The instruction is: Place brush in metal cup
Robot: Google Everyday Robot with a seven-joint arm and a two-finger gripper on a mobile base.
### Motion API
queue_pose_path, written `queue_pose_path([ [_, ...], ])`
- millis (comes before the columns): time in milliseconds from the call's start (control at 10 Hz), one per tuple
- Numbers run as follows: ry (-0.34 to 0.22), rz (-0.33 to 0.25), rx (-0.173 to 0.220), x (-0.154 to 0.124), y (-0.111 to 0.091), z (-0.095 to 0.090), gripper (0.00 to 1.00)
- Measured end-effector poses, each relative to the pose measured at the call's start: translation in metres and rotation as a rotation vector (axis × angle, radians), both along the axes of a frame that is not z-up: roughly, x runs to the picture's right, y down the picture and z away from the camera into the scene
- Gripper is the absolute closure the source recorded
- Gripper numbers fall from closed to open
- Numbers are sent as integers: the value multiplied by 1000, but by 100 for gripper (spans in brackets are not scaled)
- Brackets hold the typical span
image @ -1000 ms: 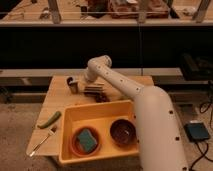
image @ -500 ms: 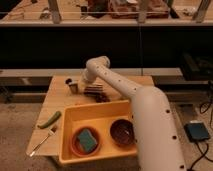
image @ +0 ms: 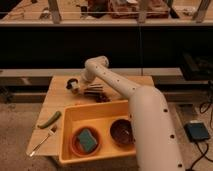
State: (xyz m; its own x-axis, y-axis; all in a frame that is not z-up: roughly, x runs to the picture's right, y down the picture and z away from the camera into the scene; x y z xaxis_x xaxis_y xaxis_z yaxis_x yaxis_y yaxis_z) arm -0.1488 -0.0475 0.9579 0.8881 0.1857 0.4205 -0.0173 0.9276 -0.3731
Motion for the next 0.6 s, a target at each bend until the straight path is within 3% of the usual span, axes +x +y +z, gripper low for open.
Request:
queue_pose_path([
  [300,-11,5,0,-1,-1,-3,32],
  [600,-44,14,30,3,-3,-8,32],
])
